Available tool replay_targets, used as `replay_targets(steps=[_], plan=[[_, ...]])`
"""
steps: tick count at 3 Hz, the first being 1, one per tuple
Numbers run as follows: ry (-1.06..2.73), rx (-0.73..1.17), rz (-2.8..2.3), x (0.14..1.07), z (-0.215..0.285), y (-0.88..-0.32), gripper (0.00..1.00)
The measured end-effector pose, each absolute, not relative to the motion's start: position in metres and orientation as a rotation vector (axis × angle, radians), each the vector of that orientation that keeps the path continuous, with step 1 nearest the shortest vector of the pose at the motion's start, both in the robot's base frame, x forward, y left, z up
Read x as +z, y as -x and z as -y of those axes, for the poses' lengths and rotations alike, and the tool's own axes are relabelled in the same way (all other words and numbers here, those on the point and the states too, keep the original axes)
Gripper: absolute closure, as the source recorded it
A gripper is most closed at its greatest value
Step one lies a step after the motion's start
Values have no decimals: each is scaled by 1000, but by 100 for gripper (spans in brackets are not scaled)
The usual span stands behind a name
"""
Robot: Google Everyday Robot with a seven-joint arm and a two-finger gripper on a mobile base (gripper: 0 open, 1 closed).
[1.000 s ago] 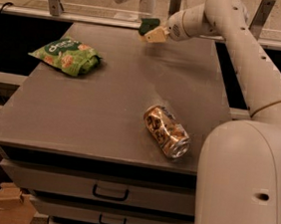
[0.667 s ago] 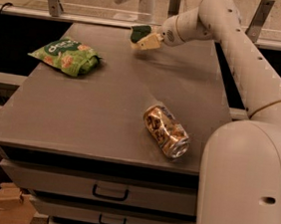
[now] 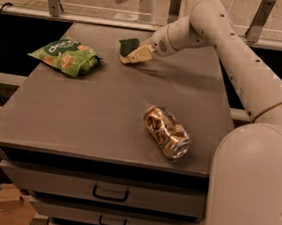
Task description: Move sponge near green rice chip bag
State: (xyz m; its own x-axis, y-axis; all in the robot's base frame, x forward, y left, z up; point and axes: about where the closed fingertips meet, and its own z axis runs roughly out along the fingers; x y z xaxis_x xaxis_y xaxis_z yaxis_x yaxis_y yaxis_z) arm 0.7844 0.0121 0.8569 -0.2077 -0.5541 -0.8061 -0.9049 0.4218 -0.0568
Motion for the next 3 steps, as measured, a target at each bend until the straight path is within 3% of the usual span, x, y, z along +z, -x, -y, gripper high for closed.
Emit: replay_targets(steps=[1, 2, 3], plan=[[1307, 636, -1870, 853, -32, -757, 100], [1411, 762, -1802, 858, -67, -720, 91], [1451, 813, -1775, 861, -81, -706, 69]])
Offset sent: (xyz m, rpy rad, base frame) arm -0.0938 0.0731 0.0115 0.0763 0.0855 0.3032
